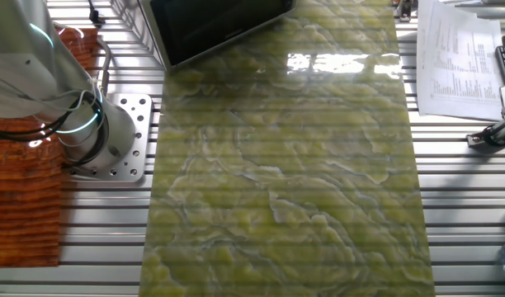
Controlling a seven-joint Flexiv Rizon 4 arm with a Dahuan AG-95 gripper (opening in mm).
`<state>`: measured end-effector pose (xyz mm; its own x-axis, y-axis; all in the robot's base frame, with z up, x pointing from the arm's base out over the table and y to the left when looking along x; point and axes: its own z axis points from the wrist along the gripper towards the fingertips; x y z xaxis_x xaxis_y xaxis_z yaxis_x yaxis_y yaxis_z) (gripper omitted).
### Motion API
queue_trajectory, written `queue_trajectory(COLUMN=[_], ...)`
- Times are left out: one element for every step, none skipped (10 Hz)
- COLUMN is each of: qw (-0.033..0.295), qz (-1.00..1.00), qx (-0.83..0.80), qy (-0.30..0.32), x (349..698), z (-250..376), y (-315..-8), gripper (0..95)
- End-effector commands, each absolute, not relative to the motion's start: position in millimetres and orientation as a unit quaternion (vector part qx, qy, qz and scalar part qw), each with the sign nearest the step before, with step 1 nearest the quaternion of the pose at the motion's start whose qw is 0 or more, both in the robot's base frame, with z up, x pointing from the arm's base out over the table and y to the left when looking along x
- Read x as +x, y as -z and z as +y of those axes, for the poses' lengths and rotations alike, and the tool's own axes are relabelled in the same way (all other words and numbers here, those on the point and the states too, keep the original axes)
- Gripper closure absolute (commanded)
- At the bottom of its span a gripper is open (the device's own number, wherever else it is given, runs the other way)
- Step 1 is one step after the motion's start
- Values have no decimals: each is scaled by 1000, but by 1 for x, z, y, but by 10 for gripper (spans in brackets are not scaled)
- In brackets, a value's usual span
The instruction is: Close the microwave door
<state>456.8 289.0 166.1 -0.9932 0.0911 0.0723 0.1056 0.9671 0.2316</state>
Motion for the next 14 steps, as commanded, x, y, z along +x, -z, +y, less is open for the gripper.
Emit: queue_trajectory(qw=[25, 23, 23, 21, 16, 14, 15, 15, 17, 20, 23, 23, 23, 25], qz=[-992, -993, -994, -996, -997, -997, -998, -997, -997, -997, -997, -996, -995, -994], qx=[-41, -29, -19, 17, 24, 21, 19, 20, 21, 20, 14, 10, 9, 1], qy=[116, 113, 106, 81, 74, 72, 65, 67, 68, 71, 75, 86, 97, 108], x=[456, 456, 456, 465, 480, 491, 496, 498, 495, 492, 489, 485, 482, 476], z=[289, 289, 289, 267, 240, 225, 216, 212, 216, 221, 229, 237, 243, 252], y=[-167, -167, -167, -172, -172, -166, -161, -158, -161, -163, -164, -166, -167, -170], gripper=[950, 950, 950, 950, 950, 950, 950, 950, 950, 950, 950, 950, 950, 950])
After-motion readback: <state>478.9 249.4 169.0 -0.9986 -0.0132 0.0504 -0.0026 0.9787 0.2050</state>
